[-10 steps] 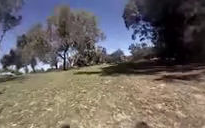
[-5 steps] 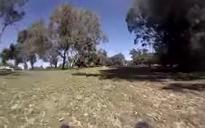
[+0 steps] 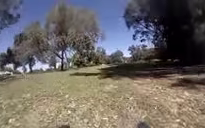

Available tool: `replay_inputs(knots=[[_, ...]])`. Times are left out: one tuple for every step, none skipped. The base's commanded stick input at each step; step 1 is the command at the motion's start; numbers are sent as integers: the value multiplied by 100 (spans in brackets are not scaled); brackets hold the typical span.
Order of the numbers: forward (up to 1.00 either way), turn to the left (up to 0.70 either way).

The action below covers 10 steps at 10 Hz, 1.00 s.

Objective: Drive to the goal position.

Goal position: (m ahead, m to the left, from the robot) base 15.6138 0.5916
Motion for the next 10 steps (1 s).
replay_inputs(knots=[[100, 0], [100, 0], [100, 0], [100, 0], [100, 0], [100, 0], [100, 0], [100, 0], [100, 0], [100, 0]])
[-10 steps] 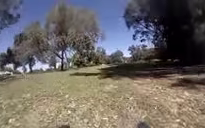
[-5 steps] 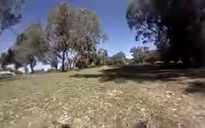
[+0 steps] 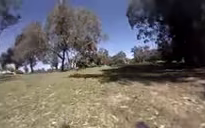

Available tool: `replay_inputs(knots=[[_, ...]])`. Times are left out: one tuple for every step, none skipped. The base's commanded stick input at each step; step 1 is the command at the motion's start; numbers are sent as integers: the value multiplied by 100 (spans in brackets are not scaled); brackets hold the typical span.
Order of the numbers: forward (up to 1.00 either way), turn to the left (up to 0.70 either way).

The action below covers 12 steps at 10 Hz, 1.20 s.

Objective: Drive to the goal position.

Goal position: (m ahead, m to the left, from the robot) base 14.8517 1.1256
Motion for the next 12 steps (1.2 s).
replay_inputs(knots=[[100, -11], [100, 0], [100, 0], [100, 0], [100, 0], [100, 0], [100, 0], [100, 0], [100, 0], [100, 0], [100, 0], [100, 0]])
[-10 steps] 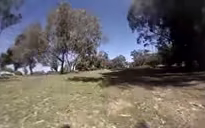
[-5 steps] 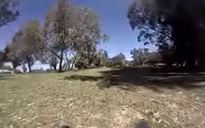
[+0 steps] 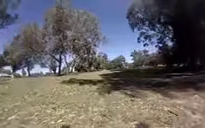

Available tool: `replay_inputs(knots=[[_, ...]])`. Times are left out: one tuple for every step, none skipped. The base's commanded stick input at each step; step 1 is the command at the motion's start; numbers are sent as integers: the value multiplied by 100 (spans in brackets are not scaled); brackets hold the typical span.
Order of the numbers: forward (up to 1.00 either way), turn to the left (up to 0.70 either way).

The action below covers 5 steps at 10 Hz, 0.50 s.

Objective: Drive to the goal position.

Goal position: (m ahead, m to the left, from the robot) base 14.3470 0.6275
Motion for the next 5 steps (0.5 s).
replay_inputs(knots=[[100, 0], [100, 0], [100, 0], [100, 0], [100, 0]])
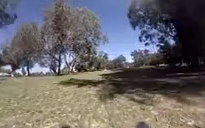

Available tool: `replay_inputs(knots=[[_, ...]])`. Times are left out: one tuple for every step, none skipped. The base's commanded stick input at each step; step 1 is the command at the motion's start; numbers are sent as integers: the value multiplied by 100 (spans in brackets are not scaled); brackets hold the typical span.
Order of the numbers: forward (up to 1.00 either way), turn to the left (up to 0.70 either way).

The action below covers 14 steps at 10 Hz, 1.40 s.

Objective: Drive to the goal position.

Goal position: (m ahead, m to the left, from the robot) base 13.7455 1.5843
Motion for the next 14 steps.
replay_inputs(knots=[[100, 0], [100, 0], [100, 0], [100, 0], [100, 0], [100, 0], [100, 0], [100, 0], [100, 0], [100, 0], [100, 0], [100, 0], [100, 0], [100, 0]])
